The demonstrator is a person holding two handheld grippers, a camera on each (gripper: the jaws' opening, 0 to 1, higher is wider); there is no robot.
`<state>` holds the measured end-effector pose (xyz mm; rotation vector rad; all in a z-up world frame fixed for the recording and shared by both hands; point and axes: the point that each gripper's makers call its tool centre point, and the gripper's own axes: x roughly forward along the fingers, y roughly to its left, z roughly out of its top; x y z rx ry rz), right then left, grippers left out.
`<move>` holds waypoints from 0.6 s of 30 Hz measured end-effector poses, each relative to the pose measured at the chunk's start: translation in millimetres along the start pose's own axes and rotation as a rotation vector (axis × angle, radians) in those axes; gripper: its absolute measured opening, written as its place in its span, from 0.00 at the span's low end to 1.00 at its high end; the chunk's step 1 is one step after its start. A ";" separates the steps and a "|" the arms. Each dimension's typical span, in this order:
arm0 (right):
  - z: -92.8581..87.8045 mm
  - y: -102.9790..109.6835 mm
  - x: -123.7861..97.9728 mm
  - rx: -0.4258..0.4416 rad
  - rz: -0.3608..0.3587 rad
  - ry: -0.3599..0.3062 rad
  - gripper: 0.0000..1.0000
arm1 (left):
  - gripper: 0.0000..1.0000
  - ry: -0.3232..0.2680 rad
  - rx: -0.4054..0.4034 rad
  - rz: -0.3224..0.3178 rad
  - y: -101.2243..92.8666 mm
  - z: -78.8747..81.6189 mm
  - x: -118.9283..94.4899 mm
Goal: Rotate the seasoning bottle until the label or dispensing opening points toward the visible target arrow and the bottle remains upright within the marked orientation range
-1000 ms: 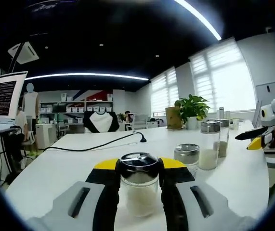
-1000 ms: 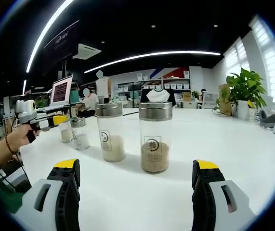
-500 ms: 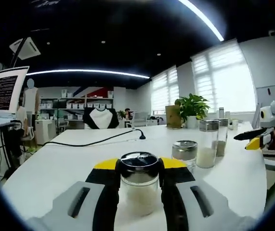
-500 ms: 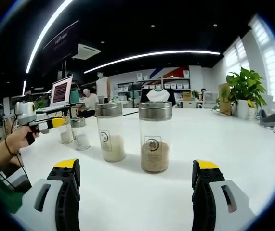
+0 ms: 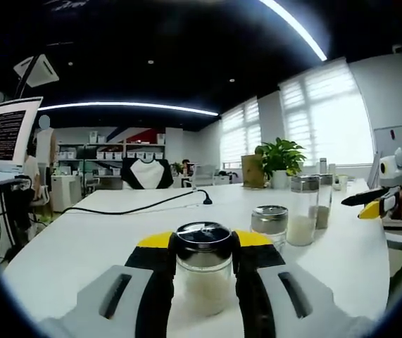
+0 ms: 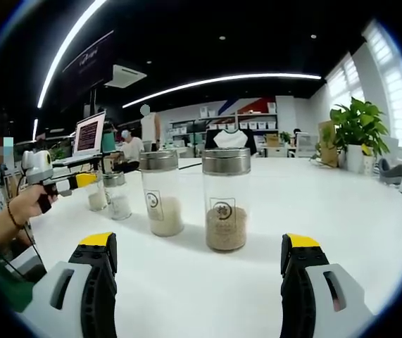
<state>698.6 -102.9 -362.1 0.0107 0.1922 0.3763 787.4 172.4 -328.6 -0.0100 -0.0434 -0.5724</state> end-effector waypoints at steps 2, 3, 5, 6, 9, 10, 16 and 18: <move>-0.6 0.2 0.2 0.005 0.001 0.002 0.99 | 0.32 0.002 0.000 -0.007 -0.2 0.0 -0.1; -0.9 0.1 0.2 0.008 0.000 0.002 0.99 | 0.32 0.003 0.001 -0.009 -0.4 0.0 0.0; -1.3 -0.4 0.2 0.009 0.000 0.003 0.99 | 0.32 0.006 0.000 -0.017 -0.6 -0.1 0.0; -1.5 -0.7 0.3 0.009 -0.001 0.003 0.99 | 0.32 0.006 0.002 -0.021 -0.6 -0.2 -0.1; -1.4 -1.0 0.2 0.010 -0.002 0.003 0.99 | 0.32 0.005 -0.001 -0.043 -0.4 -0.2 0.0; -1.2 -0.8 0.3 0.009 -0.002 0.002 0.99 | 0.32 0.006 0.001 -0.049 -0.7 -0.3 0.0; -2.1 0.9 0.5 0.008 0.002 0.006 0.99 | 0.32 0.020 0.005 -0.095 -0.6 -0.7 1.3; -1.6 1.2 0.3 0.007 0.004 0.003 0.99 | 0.32 0.024 0.000 -0.120 -0.2 -0.9 2.1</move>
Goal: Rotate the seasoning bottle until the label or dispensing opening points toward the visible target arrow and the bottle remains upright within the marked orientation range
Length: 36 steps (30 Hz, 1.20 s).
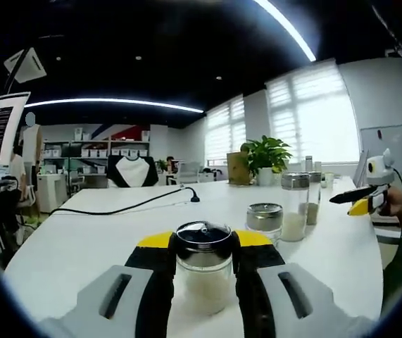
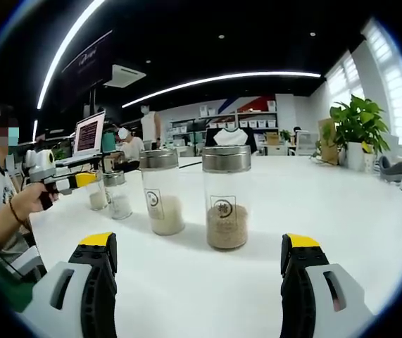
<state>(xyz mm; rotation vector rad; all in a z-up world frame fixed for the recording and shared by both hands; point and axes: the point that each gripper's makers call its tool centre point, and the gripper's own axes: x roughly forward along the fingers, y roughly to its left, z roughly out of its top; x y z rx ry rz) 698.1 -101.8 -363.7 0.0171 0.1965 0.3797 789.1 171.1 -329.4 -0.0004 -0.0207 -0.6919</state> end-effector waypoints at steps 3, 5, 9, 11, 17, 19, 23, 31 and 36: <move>1.2 0.2 -0.3 0.001 0.000 -0.005 0.99 | 0.32 0.001 0.002 -0.022 -0.5 -0.4 0.7; 1.5 0.4 -0.2 -0.002 -0.001 -0.005 0.99 | 0.32 0.008 0.012 -0.045 -1.7 -0.5 1.2; 0.5 1.1 0.3 -0.001 0.002 -0.002 0.99 | 0.32 0.007 0.010 -0.103 -3.2 -0.3 2.6; 0.5 0.5 0.1 -0.006 -0.002 -0.001 0.99 | 0.32 0.007 0.004 -0.117 -3.2 -0.4 3.0; 1.4 0.2 0.1 -0.007 -0.002 -0.003 0.99 | 0.32 0.016 0.005 -0.162 -5.1 -0.3 5.1; 1.3 0.9 0.2 -0.006 0.000 -0.003 0.99 | 0.32 0.020 0.009 -0.173 -5.8 -0.4 6.1; 1.2 1.6 0.4 -0.008 0.002 -0.002 0.99 | 0.32 0.036 0.011 -0.208 -6.2 -0.5 7.3; 0.0 2.4 1.8 -0.008 0.006 0.003 0.99 | 0.32 0.049 0.001 -0.271 -6.4 -1.9 8.8; -0.1 1.9 2.1 -0.007 0.006 0.003 0.99 | 0.33 0.047 -0.010 -0.287 -7.5 -2.3 8.9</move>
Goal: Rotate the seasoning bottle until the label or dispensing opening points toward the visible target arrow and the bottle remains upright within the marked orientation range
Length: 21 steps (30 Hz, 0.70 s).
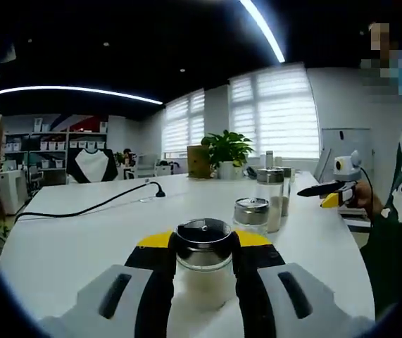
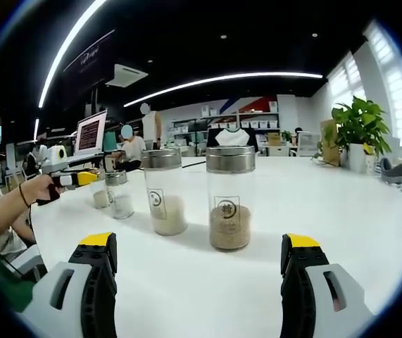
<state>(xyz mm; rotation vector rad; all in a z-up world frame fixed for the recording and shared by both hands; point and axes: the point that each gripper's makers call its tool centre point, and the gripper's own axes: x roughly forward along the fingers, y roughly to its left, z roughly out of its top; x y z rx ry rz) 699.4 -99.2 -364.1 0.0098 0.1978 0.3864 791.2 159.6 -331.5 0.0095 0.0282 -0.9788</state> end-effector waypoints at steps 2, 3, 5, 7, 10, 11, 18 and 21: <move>-0.2 -0.7 0.0 0.001 -0.001 0.001 0.99 | 0.33 0.000 -0.015 0.011 0.0 -0.2 0.4; -0.3 -1.0 0.0 0.002 -0.002 0.000 0.99 | 0.33 0.000 0.003 0.018 0.1 0.1 1.1; -1.0 -1.6 0.5 0.003 -0.002 0.003 0.99 | 0.34 0.000 -0.006 0.029 4.5 -0.9 1.2; -1.3 -2.8 0.5 0.004 -0.004 0.004 0.99 | 0.39 0.014 0.006 0.056 10.5 -2.7 0.3; -0.5 -4.4 0.1 0.004 -0.008 0.000 0.99 | 0.45 0.009 0.001 0.067 12.8 -0.9 -1.8; -0.7 -5.0 0.1 0.006 -0.009 0.000 0.99 | 0.46 0.004 -0.003 0.066 10.3 0.8 -3.1; -0.8 -4.3 0.6 0.006 -0.005 0.004 0.99 | 0.46 -0.011 0.009 0.161 12.2 8.8 -12.1; -0.6 -4.6 1.1 0.002 -0.004 0.006 0.99 | 0.46 0.042 0.074 0.243 13.2 6.2 -17.0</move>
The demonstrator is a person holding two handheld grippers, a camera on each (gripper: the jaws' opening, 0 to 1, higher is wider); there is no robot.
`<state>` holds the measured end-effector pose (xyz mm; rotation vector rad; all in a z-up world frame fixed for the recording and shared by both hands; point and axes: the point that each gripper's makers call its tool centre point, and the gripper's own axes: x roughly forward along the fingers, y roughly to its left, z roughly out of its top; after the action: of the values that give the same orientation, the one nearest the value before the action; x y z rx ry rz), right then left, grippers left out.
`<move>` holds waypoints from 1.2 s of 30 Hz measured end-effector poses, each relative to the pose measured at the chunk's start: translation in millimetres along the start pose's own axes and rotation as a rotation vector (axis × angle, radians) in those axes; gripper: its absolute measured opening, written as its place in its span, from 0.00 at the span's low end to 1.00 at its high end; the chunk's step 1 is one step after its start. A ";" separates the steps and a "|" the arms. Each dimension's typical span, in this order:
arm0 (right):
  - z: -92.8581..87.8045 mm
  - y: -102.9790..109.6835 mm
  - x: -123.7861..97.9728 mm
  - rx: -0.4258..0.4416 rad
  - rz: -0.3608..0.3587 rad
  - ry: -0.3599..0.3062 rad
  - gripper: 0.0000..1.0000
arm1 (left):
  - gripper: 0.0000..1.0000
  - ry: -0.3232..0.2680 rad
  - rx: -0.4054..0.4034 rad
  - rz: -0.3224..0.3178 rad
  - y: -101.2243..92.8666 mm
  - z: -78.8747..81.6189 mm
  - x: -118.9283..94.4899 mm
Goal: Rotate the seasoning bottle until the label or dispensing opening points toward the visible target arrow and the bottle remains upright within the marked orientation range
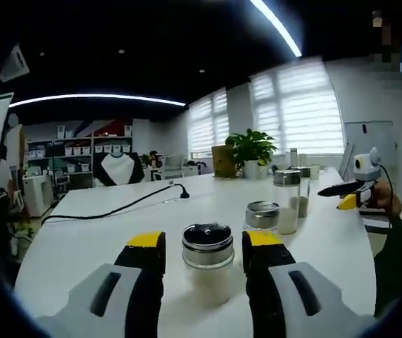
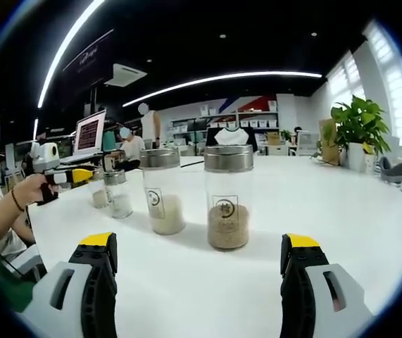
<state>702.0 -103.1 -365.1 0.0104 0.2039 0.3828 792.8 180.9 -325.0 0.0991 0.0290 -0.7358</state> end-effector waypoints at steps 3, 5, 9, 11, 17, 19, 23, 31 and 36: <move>-0.9 -2.5 0.0 0.004 -0.005 0.002 0.99 | 0.46 0.018 -0.089 0.070 -1.4 -2.4 -3.4; -1.3 -5.8 -0.3 -0.002 -0.014 0.004 0.99 | 0.48 -0.016 -0.031 0.111 -2.4 3.0 -5.6; -0.1 -10.2 -1.9 0.004 -0.023 0.001 0.99 | 0.50 -0.035 -0.062 0.151 -8.7 2.5 -9.1; 0.2 -10.9 -2.6 0.003 -0.026 0.000 0.99 | 0.50 -0.025 -0.058 0.193 -6.2 -0.6 -10.9; -1.5 -9.2 -1.8 0.007 -0.022 0.004 0.99 | 0.49 -0.080 -0.116 0.268 -4.8 3.1 -8.7; -1.0 -7.7 -1.6 0.005 -0.018 0.004 0.99 | 0.49 -0.063 -0.117 0.311 -3.0 -2.5 -8.9; -0.1 -7.7 -2.6 0.005 -0.017 -0.001 0.99 | 0.48 -0.081 -0.113 0.363 -12.5 -1.9 -7.1; 0.0 -12.5 -4.4 0.010 -0.031 -0.006 0.99 | 0.44 -0.079 -0.113 0.477 -8.5 3.6 -5.0; -2.3 -12.6 -3.8 0.014 -0.030 -0.001 0.99 | 0.39 -0.088 -0.093 0.501 -5.5 6.5 -2.4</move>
<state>702.7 -116.3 -367.2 0.0210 0.2051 0.3515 787.3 177.8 -318.7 -0.0161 -0.0443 -0.2372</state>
